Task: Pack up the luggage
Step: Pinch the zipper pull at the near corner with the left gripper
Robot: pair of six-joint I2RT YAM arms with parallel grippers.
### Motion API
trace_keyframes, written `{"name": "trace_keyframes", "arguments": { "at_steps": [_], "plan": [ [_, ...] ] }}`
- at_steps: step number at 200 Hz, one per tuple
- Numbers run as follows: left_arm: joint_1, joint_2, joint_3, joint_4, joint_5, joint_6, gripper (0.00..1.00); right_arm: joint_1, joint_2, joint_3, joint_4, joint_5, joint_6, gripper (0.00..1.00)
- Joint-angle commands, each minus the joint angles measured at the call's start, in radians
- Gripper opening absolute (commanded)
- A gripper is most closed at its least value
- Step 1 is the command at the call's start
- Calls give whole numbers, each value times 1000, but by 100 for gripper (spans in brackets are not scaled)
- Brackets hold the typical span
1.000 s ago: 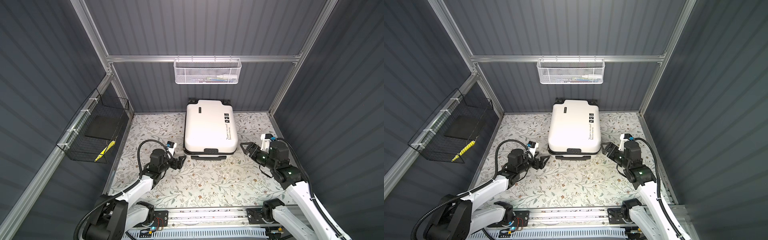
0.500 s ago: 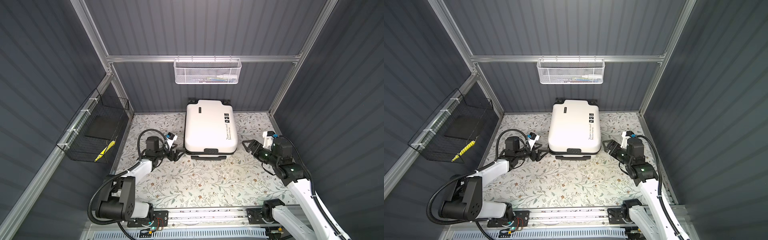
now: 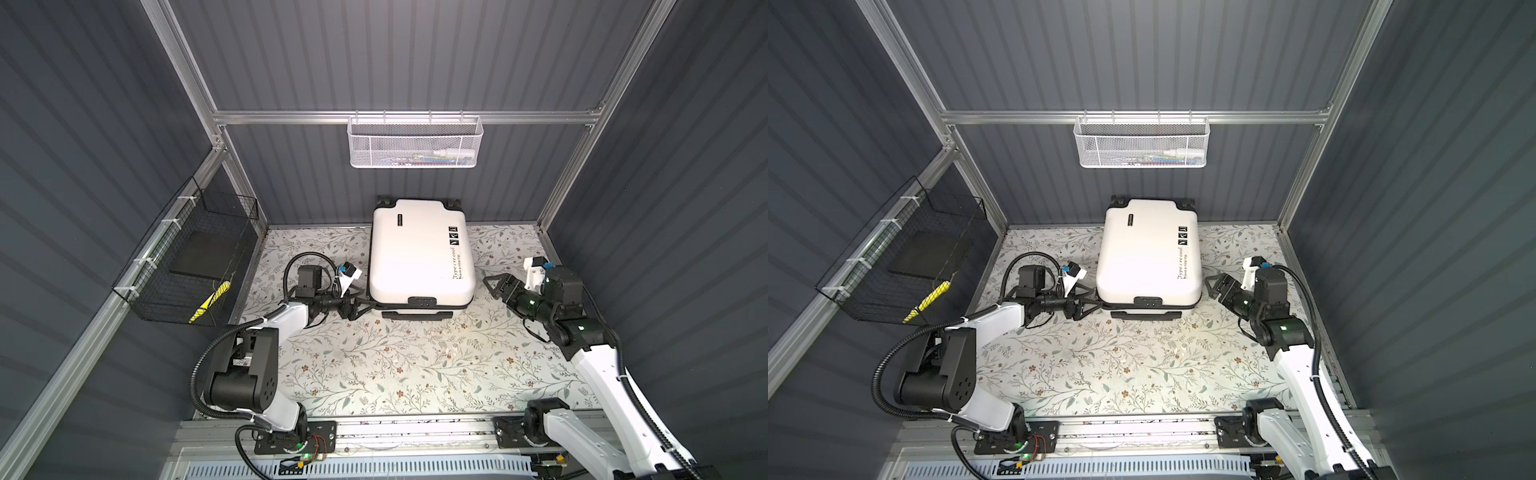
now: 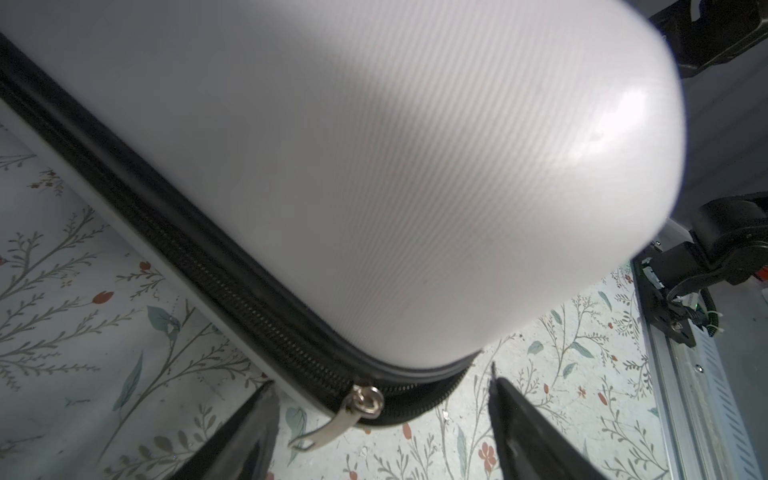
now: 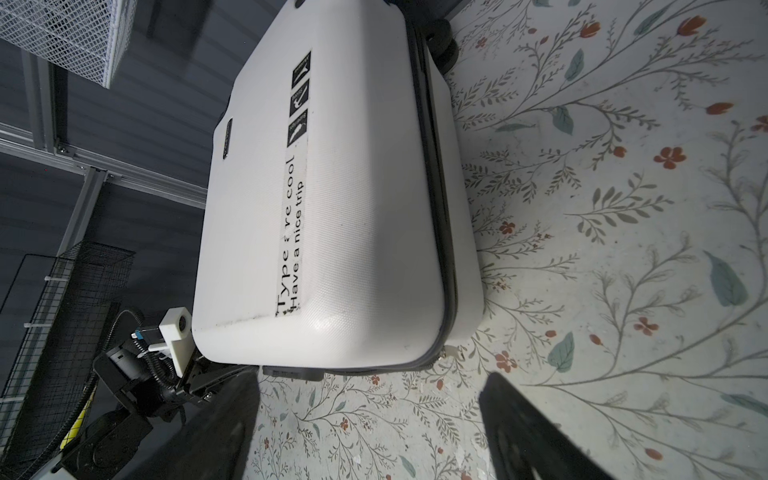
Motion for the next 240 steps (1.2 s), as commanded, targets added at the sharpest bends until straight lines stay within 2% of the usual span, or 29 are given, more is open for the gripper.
{"name": "trace_keyframes", "arguments": {
  "at_steps": [1,50,88,119,188,240],
  "plan": [
    [7,25,47,-68,27,51,80,-5,0,14,27,-22,-3,85],
    [7,65,100,-149,18,68,80,-7,-17,18,16,-21,-2,85],
    [7,82,134,-250,54,126,72,-8,-22,25,7,-19,1,85],
    [7,50,106,-254,54,128,69,-8,-17,32,11,-22,5,85],
    [6,-6,58,-262,39,126,50,-9,10,36,30,-32,14,85],
    [6,-7,57,-249,23,105,29,-8,10,32,36,-31,17,85]
  ]
}}
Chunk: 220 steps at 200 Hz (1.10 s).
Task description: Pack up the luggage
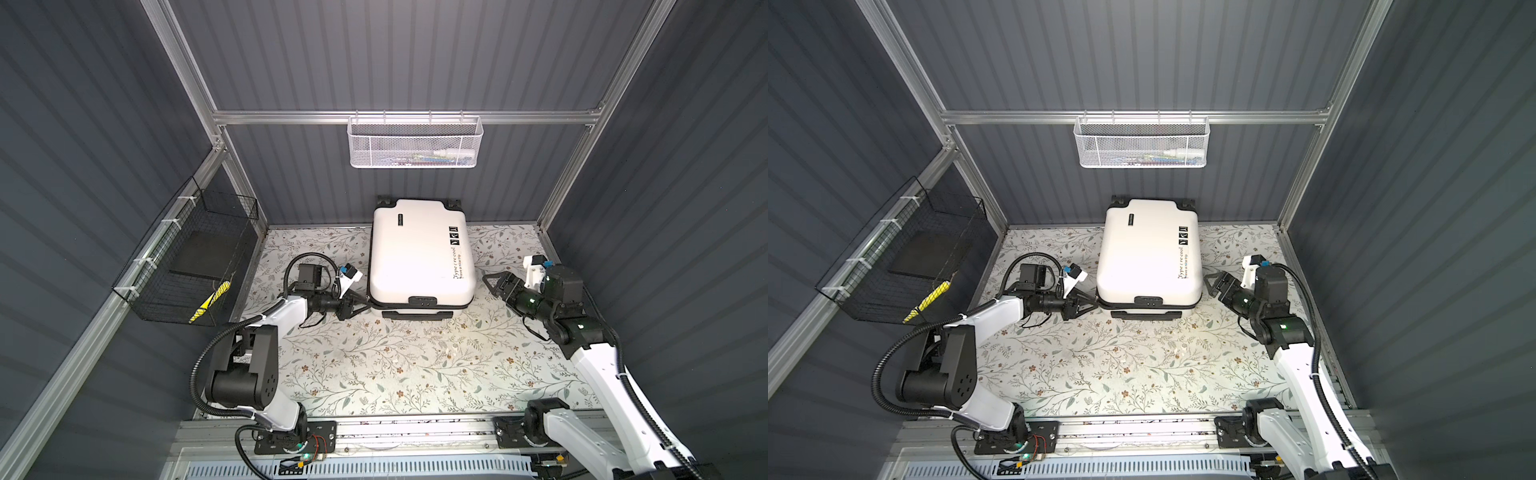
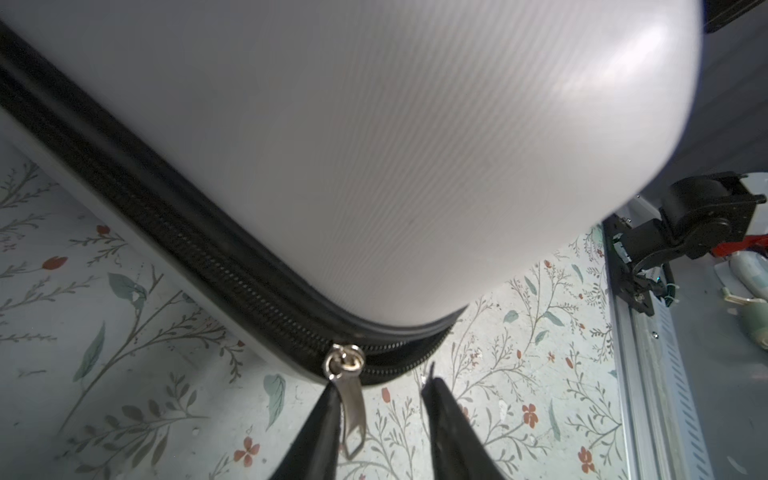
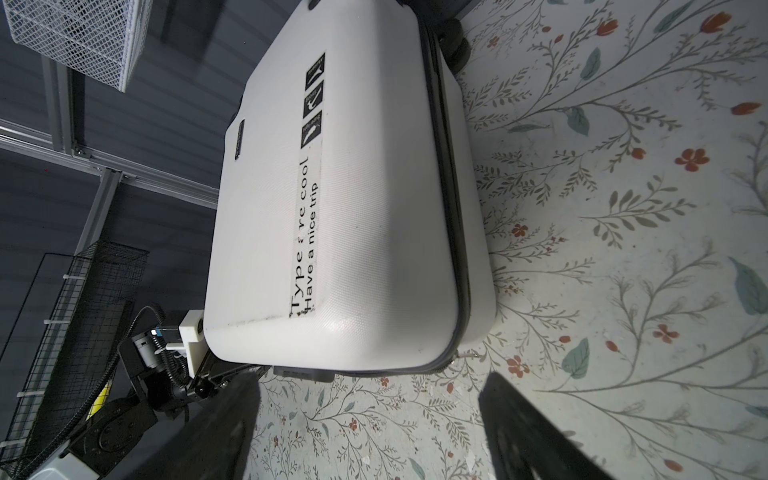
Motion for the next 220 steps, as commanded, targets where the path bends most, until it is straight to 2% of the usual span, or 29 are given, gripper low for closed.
{"name": "trace_keyframes", "arguments": {
  "at_steps": [1,58,87,126,157,220],
  "plan": [
    [-1,-15,-10,-15,6,0,29,-5,-1,25,22,-10,4,85],
    [-2,-5,1,-38,-22,-10,15,-4,8,33,24,-6,7,85],
    [-2,-12,1,-70,-34,4,0,-4,26,34,36,-14,7,85],
    [-11,-49,-19,-78,-54,-11,0,-4,80,35,59,-29,-2,85],
    [-26,-102,-33,-55,-105,-69,0,2,107,14,105,-63,20,85],
    [-157,-196,-28,-122,-401,-125,0,35,141,-41,183,-93,62,85]
  ]
}}
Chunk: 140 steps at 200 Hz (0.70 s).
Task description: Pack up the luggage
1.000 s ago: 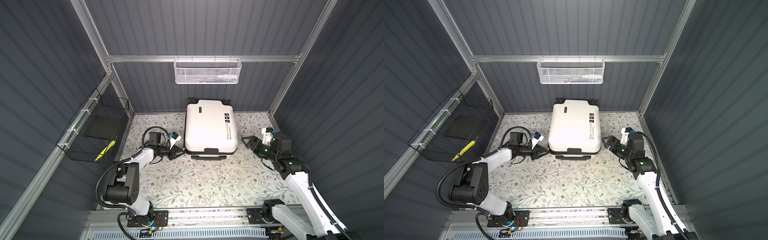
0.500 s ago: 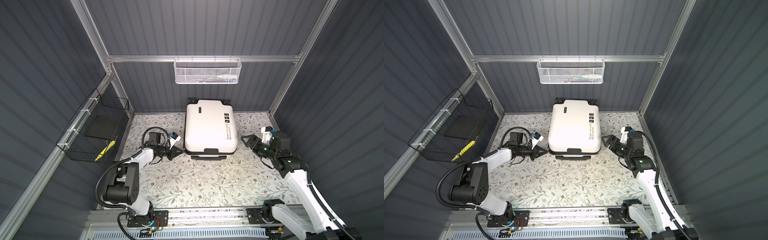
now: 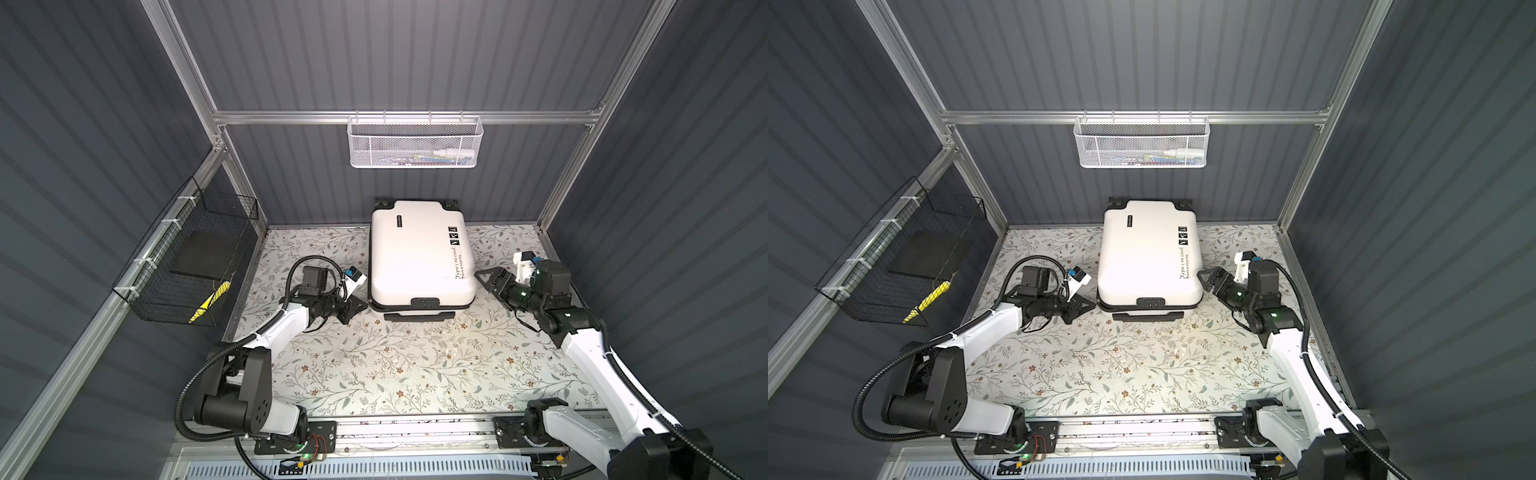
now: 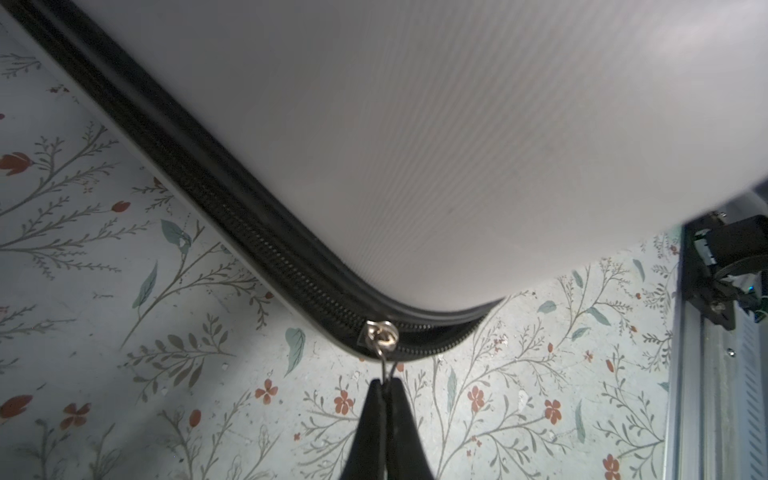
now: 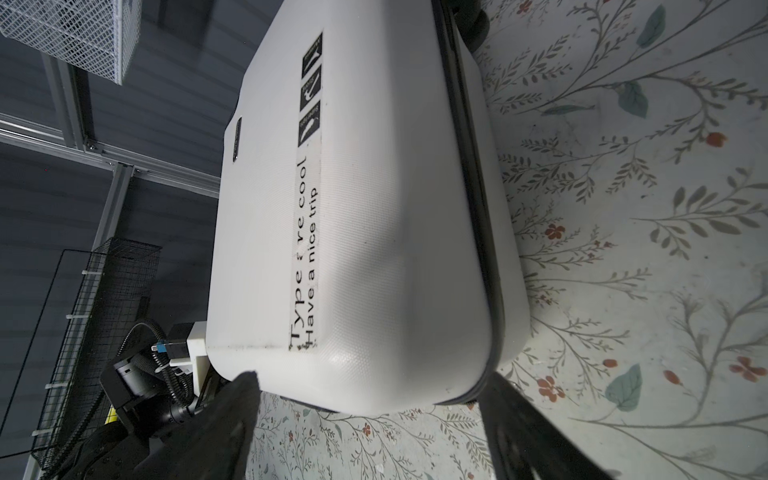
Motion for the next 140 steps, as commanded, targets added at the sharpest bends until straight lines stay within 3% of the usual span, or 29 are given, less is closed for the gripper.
{"name": "trace_keyframes", "arguments": {
  "at_steps": [1,84,140],
  "plan": [
    [-51,-47,7,-56,-102,-34,0,15,14,-21,48,-24,21,85],
    [-121,-153,48,-183,-397,-138,0,59,82,-49,111,-11,36,84],
    [-195,-237,15,-214,-413,-139,0,94,128,-54,134,7,47,83]
  ]
}}
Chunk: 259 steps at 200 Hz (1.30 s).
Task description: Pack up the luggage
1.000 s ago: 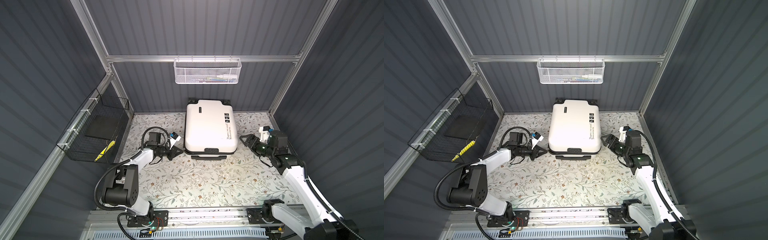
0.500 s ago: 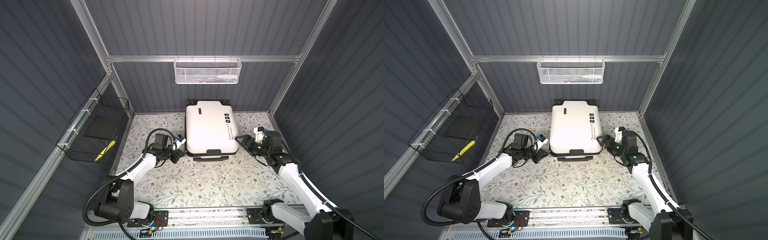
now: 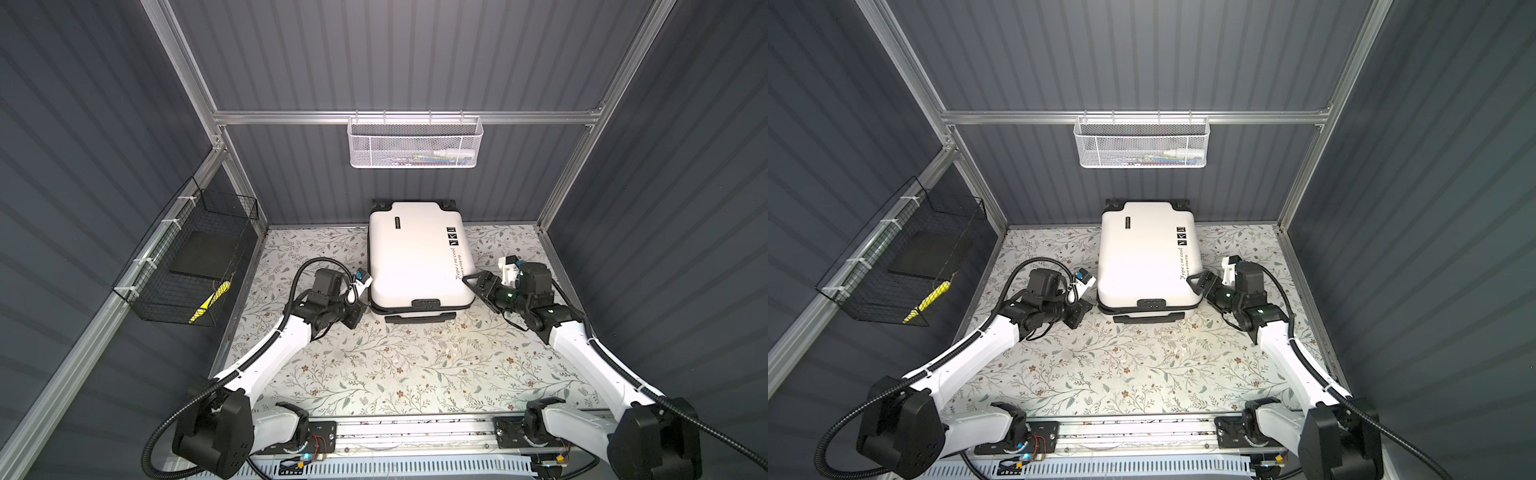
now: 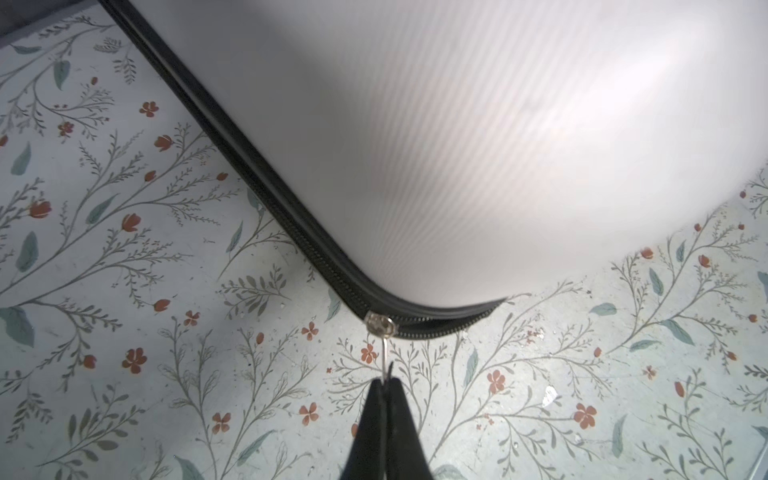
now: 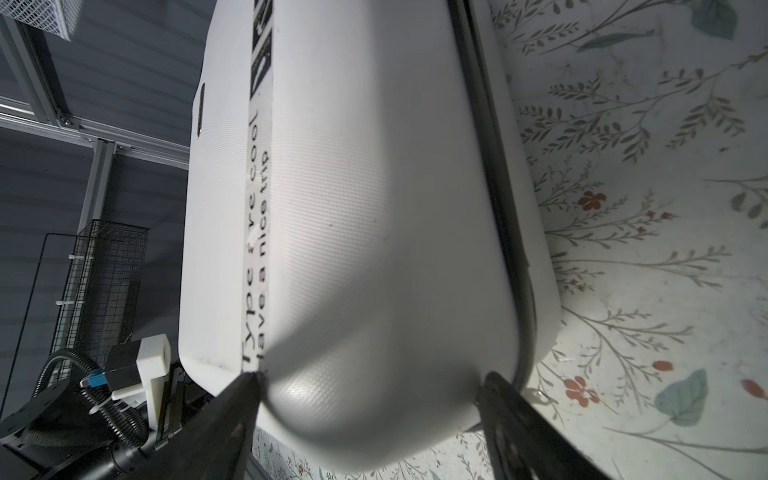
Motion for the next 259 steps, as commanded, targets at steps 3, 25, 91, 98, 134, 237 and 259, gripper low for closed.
{"name": "trace_keyframes", "arguments": {
  "at_steps": [3,25,91,98,134,237,259],
  "plan": [
    [-33,-44,-1,-82,-16,-16,0,25,27,-13,26,12,8,83],
    [-74,-54,-14,-103,-29,-30,0,42,35,-10,34,18,14,81],
    [-178,-99,-117,-39,-65,-144,0,83,44,-4,45,43,31,80],
    [-187,-104,-134,-19,-67,-162,0,88,45,-2,47,47,33,80],
    [-235,-134,-182,81,-65,-257,0,110,48,-3,56,54,41,79],
    [-356,-58,-206,236,-100,-348,0,184,77,10,78,75,56,77],
    [-356,-63,-198,225,-156,-365,0,181,67,21,47,90,33,77]
  ]
}}
